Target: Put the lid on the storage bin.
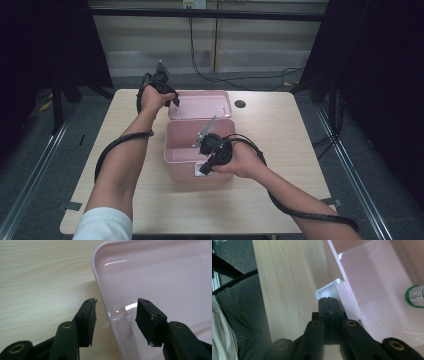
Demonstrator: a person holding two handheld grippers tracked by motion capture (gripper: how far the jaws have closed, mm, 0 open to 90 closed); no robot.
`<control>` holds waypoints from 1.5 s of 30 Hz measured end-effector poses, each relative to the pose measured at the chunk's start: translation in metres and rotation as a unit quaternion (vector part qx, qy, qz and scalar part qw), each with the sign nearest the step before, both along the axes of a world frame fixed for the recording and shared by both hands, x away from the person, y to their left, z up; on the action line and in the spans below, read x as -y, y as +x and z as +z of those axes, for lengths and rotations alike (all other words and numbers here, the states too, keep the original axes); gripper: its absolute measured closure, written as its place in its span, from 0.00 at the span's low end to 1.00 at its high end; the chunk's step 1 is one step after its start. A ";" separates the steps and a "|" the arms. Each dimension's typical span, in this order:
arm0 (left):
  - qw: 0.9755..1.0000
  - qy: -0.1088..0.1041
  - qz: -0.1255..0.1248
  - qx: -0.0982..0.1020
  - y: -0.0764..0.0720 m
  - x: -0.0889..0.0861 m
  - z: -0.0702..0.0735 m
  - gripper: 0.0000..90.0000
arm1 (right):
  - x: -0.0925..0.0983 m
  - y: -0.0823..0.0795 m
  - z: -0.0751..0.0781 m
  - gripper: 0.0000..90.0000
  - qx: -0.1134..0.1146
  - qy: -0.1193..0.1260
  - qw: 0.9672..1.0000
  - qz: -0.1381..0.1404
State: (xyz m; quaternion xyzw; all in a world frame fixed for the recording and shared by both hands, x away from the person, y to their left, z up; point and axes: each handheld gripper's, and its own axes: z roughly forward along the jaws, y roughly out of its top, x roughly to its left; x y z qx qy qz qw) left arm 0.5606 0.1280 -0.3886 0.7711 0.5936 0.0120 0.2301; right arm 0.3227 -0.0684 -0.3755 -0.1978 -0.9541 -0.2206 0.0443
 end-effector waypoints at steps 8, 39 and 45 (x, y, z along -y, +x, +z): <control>1.000 0.002 0.000 -0.002 0.002 0.001 -0.002 0.60 | 0.000 0.000 0.000 1.00 0.001 -0.001 1.000 -0.001; 1.000 0.010 0.023 0.005 0.003 -0.003 0.015 0.92 | -0.001 -0.002 0.000 1.00 -0.002 -0.007 1.000 -0.007; 1.000 0.004 0.024 0.013 -0.001 -0.006 0.028 0.93 | -0.002 -0.002 0.001 1.00 -0.001 -0.009 1.000 -0.008</control>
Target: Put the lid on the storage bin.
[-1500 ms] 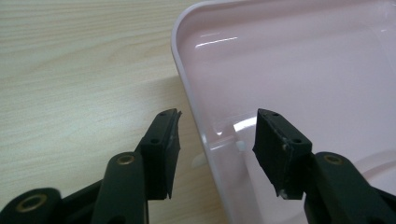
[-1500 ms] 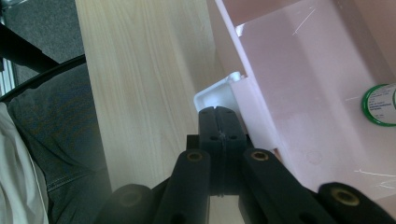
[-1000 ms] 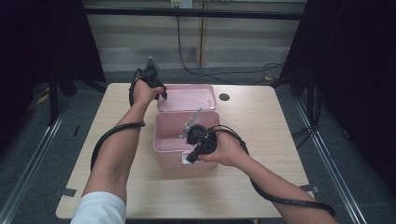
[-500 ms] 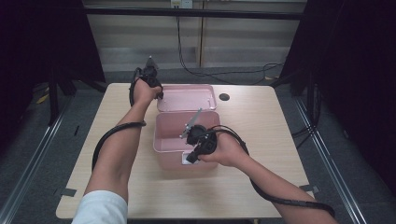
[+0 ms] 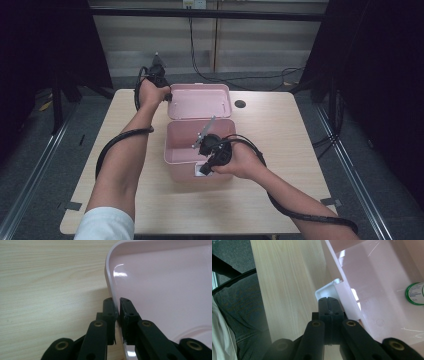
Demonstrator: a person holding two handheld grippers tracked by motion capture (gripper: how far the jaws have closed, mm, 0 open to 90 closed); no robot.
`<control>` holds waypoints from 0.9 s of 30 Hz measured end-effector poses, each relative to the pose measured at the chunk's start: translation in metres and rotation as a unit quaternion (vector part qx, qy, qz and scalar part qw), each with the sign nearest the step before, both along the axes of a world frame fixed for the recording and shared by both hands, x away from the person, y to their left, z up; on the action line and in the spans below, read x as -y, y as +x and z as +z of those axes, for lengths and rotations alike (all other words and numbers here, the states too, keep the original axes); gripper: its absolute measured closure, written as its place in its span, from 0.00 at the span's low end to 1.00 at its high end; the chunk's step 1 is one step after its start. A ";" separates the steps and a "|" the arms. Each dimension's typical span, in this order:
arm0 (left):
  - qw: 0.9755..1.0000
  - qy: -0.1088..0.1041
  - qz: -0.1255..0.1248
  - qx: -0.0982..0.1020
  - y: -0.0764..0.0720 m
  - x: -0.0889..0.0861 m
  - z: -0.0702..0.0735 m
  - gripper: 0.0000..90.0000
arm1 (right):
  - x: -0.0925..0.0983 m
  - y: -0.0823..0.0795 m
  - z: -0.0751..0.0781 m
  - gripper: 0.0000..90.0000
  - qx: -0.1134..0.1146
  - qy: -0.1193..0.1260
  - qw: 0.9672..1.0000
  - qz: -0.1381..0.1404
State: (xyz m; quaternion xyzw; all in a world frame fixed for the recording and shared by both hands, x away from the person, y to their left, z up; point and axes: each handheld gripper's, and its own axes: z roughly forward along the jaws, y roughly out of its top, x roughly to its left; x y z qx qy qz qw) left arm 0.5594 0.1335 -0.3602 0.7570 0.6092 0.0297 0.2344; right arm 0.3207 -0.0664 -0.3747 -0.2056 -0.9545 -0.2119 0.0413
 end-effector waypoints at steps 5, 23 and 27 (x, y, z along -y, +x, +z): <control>1.000 -0.007 0.000 0.004 -0.004 -0.003 0.013 0.94 | 0.000 0.002 0.000 1.00 -0.003 0.003 1.000 -0.003; 1.000 -0.014 -0.004 0.001 -0.019 -0.013 0.046 0.97 | -0.002 0.002 0.000 1.00 -0.007 -0.001 1.000 -0.020; 1.000 -0.017 -0.006 -0.003 -0.021 -0.014 0.052 0.97 | -0.002 0.003 0.000 1.00 -0.008 -0.001 1.000 -0.023</control>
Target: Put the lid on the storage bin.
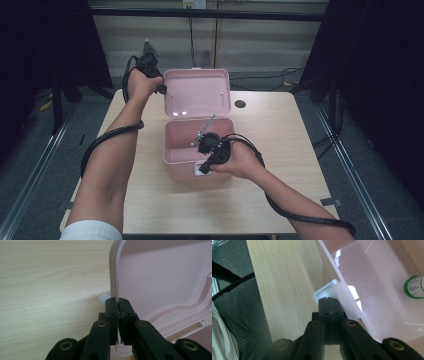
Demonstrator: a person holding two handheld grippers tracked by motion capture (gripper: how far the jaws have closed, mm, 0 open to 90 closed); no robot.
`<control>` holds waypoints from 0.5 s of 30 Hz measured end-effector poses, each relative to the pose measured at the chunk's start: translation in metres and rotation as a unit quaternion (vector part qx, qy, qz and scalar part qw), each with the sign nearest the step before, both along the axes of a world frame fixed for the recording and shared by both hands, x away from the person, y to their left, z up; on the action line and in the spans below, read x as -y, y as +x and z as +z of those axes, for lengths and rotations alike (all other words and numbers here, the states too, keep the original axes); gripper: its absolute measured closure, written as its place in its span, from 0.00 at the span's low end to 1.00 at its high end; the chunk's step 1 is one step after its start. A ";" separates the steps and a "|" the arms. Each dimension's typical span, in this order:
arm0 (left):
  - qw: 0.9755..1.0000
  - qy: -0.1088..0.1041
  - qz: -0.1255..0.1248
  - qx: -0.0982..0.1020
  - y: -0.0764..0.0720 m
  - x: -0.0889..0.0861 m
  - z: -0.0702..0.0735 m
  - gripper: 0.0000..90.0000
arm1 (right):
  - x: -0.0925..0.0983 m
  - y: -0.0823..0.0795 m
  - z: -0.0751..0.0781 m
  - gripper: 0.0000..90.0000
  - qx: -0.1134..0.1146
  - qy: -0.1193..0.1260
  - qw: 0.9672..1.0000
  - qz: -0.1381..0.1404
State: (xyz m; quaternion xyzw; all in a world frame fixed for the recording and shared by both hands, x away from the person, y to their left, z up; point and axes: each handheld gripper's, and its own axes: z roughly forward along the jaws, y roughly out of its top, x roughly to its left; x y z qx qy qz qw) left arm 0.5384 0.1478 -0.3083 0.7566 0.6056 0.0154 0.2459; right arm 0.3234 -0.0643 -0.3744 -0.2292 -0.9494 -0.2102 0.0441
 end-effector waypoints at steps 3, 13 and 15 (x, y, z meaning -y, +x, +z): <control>1.000 -0.002 -0.002 -0.002 -0.002 -0.001 0.004 0.97 | 0.000 0.000 0.000 1.00 0.000 0.000 1.000 -0.002; 1.000 0.007 -0.019 -0.012 -0.009 -0.001 0.017 0.97 | -0.001 0.000 0.000 1.00 -0.001 -0.001 1.000 -0.009; 1.000 0.011 -0.025 -0.012 -0.011 -0.001 0.020 0.98 | -0.001 0.000 0.000 1.00 -0.001 -0.003 1.000 -0.010</control>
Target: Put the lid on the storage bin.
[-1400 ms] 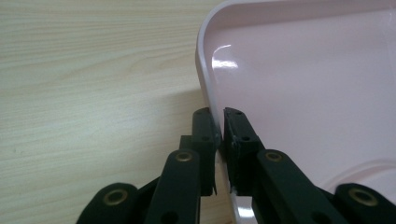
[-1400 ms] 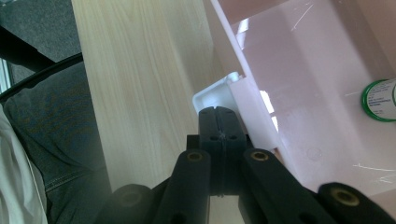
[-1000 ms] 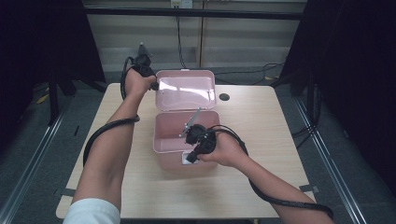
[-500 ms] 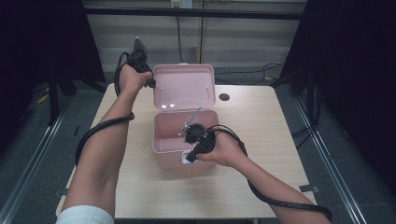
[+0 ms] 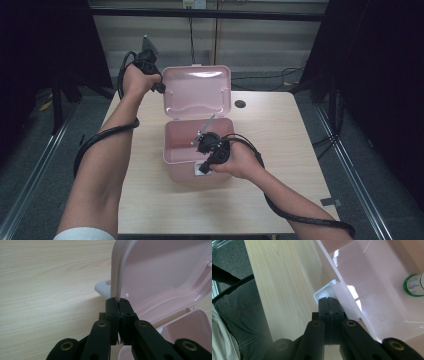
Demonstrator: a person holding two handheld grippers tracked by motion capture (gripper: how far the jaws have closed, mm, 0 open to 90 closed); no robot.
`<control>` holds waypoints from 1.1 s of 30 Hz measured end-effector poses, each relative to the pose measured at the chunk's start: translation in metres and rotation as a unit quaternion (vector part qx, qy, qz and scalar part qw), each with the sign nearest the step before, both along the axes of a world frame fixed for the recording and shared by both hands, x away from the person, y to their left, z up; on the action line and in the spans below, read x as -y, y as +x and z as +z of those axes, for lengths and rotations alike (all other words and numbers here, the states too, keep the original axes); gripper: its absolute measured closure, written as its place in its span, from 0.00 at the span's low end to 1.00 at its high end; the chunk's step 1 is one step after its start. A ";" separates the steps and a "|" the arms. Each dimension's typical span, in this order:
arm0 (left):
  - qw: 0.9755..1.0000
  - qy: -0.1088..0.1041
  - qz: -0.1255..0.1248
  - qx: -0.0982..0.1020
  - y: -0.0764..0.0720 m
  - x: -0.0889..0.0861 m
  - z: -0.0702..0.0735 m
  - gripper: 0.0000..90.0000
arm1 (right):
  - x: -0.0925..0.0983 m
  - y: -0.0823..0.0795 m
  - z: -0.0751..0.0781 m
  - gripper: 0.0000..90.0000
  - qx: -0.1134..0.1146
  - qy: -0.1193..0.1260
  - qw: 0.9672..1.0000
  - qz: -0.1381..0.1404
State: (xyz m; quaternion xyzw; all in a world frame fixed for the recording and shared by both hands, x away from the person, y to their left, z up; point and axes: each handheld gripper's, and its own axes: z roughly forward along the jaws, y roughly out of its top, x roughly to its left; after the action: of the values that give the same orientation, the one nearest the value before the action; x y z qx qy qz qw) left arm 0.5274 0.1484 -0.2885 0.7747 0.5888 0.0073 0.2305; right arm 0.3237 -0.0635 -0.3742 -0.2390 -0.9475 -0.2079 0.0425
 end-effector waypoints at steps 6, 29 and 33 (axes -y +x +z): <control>1.000 0.009 -0.007 -0.001 -0.006 0.001 0.006 0.98 | -0.001 0.000 0.000 1.00 -0.004 0.000 1.000 -0.005; 0.999 0.021 -0.026 0.030 -0.032 0.000 0.018 0.97 | -0.003 0.003 0.000 1.00 -0.008 -0.003 1.000 -0.024; 0.999 0.020 -0.029 0.030 -0.036 0.000 0.020 0.97 | -0.004 0.004 0.001 1.00 -0.008 -0.005 1.000 -0.028</control>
State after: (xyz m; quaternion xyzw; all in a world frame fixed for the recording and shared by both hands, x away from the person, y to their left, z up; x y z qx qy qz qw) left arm 0.4913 0.1483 -0.2687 0.7954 0.5583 0.0358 0.2330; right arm 0.3275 -0.0597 -0.3736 -0.2678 -0.9409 -0.2026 0.0432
